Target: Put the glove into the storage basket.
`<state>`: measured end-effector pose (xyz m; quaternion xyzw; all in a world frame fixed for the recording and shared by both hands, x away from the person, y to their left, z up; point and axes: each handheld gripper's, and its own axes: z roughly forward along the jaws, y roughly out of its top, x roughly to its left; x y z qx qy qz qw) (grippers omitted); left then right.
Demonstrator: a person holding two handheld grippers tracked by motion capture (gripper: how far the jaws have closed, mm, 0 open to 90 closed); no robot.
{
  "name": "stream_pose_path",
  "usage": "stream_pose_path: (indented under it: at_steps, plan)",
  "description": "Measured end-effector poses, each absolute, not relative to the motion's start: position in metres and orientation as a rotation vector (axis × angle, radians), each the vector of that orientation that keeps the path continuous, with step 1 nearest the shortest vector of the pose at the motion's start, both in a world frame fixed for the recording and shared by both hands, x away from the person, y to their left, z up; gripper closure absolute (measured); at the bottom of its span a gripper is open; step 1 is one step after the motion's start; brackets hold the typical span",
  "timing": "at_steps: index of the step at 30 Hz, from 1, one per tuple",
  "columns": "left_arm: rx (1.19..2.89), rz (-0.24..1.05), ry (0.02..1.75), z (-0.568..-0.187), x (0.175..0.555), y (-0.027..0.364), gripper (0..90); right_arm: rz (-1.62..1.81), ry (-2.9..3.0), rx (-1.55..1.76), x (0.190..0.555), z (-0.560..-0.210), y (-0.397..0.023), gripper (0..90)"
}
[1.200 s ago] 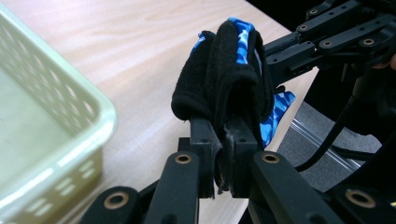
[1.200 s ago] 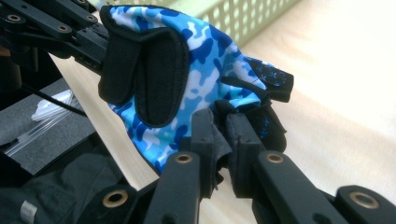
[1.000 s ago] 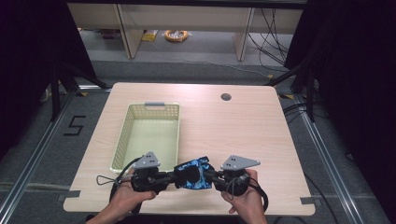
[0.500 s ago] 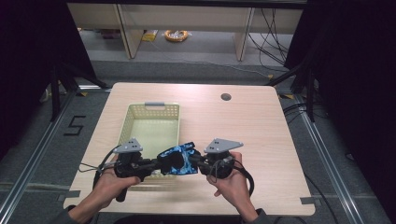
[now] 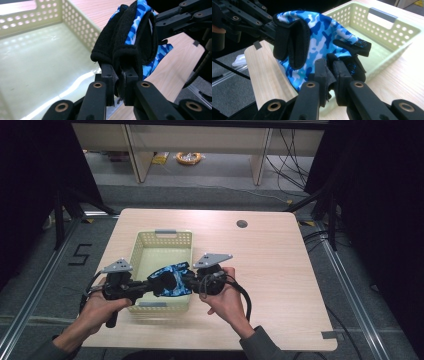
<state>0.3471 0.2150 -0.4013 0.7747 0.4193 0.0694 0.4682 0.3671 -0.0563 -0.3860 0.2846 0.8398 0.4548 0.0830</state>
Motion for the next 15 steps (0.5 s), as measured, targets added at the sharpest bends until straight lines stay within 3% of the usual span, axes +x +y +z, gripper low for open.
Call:
stream_pose_path:
  at_steps: [15]
  plan:
    - [1.98,0.138,1.137,-0.431,0.37,0.239,82.2,1.21,2.61,0.911,0.395,-0.421,-0.012,83.5]
